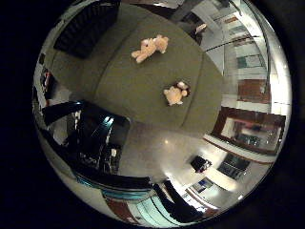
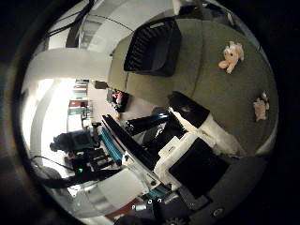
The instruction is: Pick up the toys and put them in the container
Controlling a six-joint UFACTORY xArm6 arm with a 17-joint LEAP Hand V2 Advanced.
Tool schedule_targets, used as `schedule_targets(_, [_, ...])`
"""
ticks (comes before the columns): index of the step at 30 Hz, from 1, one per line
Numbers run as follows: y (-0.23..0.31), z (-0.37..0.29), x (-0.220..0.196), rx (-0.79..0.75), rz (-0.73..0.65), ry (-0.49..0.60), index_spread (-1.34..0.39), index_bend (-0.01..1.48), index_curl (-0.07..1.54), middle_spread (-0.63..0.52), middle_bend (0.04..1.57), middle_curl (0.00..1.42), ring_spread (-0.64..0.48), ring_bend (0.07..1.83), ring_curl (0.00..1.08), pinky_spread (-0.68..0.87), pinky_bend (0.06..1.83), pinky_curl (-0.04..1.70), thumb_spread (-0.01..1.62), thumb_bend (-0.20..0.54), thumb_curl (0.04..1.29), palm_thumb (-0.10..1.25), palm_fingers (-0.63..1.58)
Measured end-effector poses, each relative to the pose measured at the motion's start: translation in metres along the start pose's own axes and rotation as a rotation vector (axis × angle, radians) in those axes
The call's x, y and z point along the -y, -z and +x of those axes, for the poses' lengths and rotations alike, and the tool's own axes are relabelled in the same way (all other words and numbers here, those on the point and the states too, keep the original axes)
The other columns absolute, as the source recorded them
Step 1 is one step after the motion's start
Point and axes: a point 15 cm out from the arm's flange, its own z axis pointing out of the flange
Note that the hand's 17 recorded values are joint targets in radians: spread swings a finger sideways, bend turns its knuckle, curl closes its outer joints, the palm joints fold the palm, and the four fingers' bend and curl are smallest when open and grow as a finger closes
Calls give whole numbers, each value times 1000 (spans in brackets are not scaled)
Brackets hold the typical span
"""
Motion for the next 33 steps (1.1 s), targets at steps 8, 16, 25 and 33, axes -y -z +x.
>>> schedule_targets(8, [-10, 7, -10, 21, -21, -32, -404, 200, 415, -57, 182, 279, 130, 278, 198, 379, 345, -1, 1156, -18, 364, 706, 430])
schedule_targets(16, [-15, 40, -11, 2, -35, -47, -413, 192, 410, -59, 184, 283, 124, 287, 197, 374, 343, 0, 1156, -18, 365, 706, 433])
schedule_targets(25, [-19, 106, -6, -43, -55, -45, -400, 172, 353, -56, 185, 286, 132, 318, 211, 368, 443, 26, 1155, -21, 358, 651, 316])
schedule_targets(33, [-41, 197, -25, -109, -129, 23, -407, 168, 308, -41, 185, 293, 138, 315, 223, 343, 524, 62, 1146, -18, 350, 648, 140])
